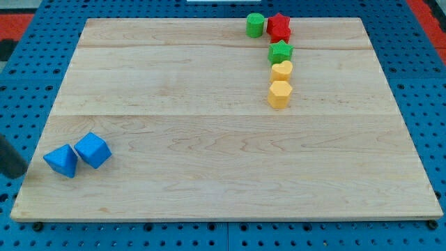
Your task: Push the blue triangle towards the yellow hexagon
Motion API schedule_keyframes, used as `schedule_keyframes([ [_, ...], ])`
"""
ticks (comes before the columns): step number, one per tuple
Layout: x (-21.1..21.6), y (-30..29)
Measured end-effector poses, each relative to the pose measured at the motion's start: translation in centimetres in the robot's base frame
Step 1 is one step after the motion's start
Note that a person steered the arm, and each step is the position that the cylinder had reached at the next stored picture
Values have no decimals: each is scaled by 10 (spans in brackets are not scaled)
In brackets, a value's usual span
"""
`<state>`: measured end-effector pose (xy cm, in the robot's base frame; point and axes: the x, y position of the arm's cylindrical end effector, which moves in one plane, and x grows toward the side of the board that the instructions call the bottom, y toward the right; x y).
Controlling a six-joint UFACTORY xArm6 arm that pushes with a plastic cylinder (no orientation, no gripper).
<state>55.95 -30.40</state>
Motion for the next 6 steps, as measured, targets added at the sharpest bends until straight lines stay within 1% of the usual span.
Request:
schedule_keyframes([
  [1,16,1],
  [2,4,18],
  [3,-25,44],
  [5,-33,123],
  [6,-35,151],
])
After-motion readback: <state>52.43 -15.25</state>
